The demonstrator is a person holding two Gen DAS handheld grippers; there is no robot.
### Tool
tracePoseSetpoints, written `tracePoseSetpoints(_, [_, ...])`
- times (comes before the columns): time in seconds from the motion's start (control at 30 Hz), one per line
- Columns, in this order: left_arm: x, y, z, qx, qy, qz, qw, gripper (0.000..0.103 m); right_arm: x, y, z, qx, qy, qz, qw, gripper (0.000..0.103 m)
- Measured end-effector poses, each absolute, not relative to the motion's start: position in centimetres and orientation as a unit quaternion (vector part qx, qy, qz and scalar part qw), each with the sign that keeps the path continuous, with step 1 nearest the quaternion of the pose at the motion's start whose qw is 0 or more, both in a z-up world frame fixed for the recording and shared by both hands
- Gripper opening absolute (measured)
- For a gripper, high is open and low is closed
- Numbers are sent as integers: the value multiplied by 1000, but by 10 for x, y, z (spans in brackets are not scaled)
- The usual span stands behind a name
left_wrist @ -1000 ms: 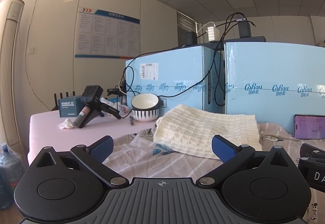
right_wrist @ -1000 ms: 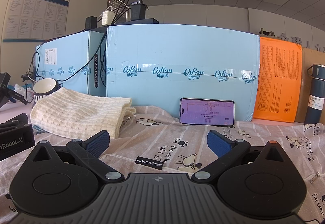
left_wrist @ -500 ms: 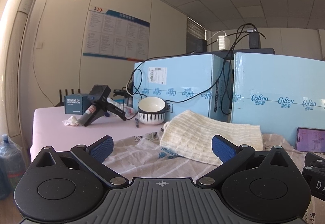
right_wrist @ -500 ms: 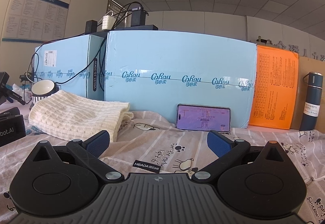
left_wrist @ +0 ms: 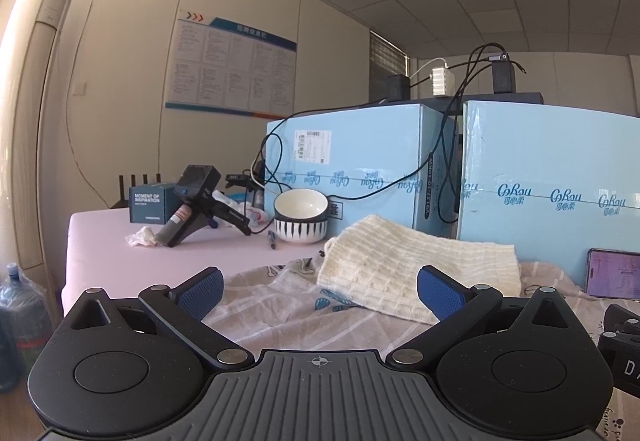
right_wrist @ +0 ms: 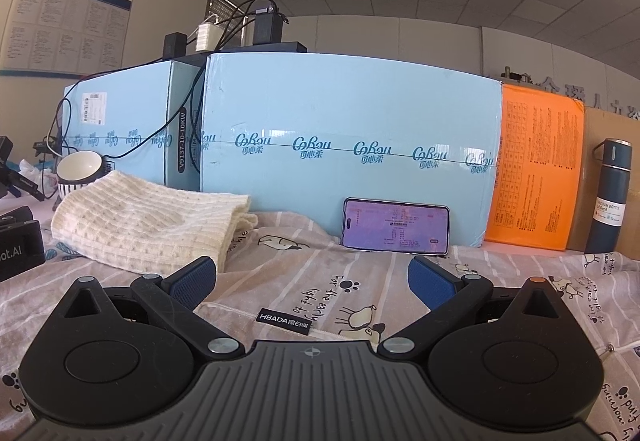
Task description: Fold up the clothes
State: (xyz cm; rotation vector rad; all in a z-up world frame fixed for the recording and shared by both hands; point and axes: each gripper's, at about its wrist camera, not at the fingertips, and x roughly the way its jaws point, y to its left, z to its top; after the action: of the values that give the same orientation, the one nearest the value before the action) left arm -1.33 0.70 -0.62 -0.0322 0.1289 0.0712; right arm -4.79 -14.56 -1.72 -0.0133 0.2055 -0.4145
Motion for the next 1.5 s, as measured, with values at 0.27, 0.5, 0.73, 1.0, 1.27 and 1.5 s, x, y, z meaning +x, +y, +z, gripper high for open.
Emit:
tracePoseSetpoints(0.27, [-12,6,-6,-13,69,35,997,103,-50,-146,-17,-4,96,-205,974,103])
tracePoseSetpoints(0.5, [-11,5,-6,-11,70,35,997,103,-50,-146,-17,-3,93,-204,975,103])
tracePoseSetpoints(0.73, [-12,4,-6,-10,68,33,997,103,-52,-146,-16,-1,91,-199,976,103])
tracePoseSetpoints(1.0, [-13,3,-2,-15,64,8,998,103,-59,-150,-15,16,72,-188,979,103])
tracePoseSetpoints(1.27, [-18,-4,9,-8,35,-41,999,103,-66,-160,-11,46,61,-181,981,103])
tracePoseSetpoints(1.5, [-16,-11,17,-6,41,-96,995,103,-69,-169,-11,51,76,-207,974,103])
